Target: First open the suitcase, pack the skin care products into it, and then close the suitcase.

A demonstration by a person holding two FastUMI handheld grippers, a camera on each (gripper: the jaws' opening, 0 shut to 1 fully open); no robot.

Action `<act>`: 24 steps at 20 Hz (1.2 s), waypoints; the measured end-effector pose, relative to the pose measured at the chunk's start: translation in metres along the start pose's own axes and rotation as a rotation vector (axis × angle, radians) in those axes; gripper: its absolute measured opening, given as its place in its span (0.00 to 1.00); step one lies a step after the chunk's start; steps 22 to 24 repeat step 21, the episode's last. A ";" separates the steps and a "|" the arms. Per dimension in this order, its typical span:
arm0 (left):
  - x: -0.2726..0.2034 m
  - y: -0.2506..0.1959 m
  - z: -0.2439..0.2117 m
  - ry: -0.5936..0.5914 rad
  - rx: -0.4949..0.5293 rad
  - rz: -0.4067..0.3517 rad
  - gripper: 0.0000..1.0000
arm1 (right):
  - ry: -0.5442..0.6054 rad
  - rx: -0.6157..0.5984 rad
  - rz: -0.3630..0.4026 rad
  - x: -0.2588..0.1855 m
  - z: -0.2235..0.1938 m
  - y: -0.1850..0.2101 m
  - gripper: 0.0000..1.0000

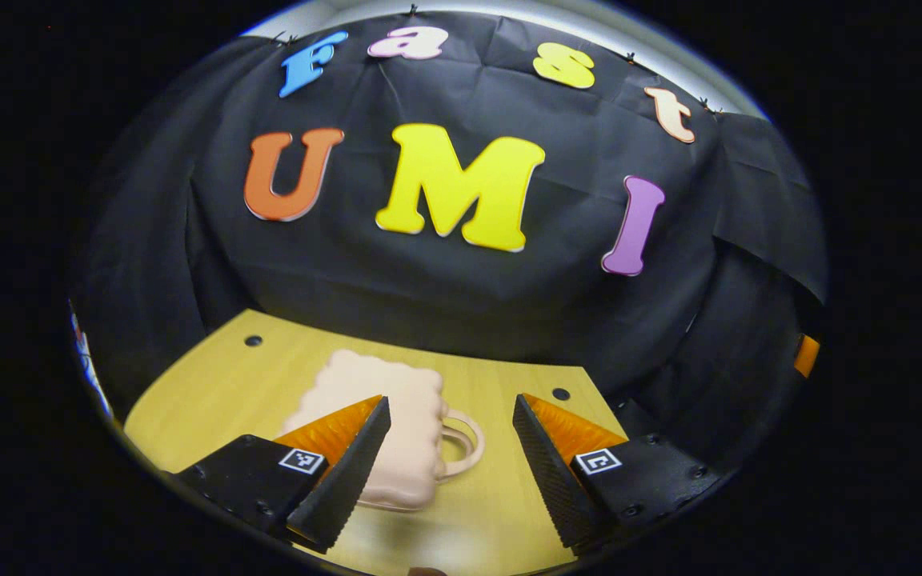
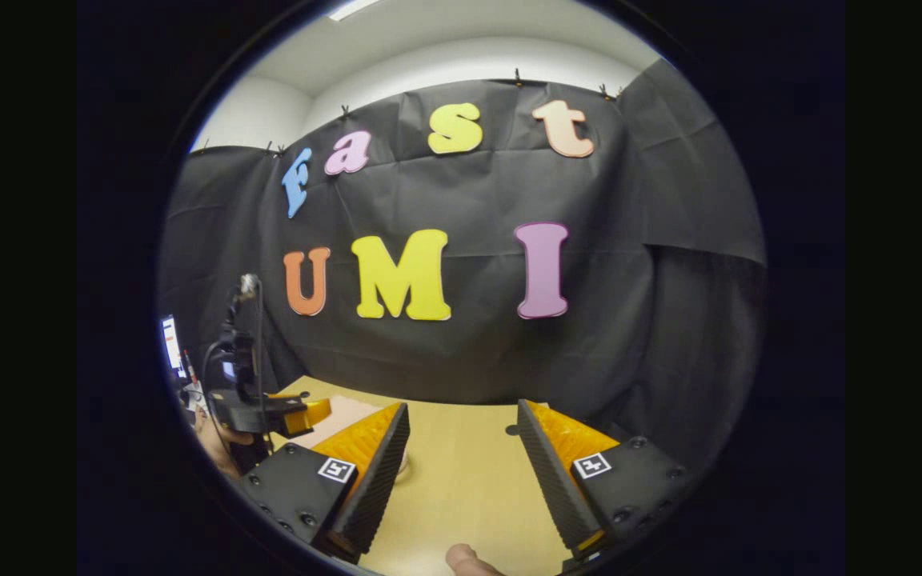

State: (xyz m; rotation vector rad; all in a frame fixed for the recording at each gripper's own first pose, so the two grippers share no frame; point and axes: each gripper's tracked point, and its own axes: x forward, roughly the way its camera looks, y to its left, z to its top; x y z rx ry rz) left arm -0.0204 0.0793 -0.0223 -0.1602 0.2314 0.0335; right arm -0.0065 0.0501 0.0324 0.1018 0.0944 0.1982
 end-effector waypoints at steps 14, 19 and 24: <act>-0.099 0.078 0.094 -0.265 0.158 0.014 0.97 | -0.091 -0.053 -0.054 0.022 0.007 0.140 0.80; -0.091 0.077 0.100 -0.279 0.190 -0.045 0.97 | -0.092 -0.062 -0.084 0.020 0.005 0.154 0.80; -0.085 0.076 0.098 -0.267 0.199 -0.061 0.98 | -0.103 -0.061 -0.102 0.019 0.010 0.152 0.77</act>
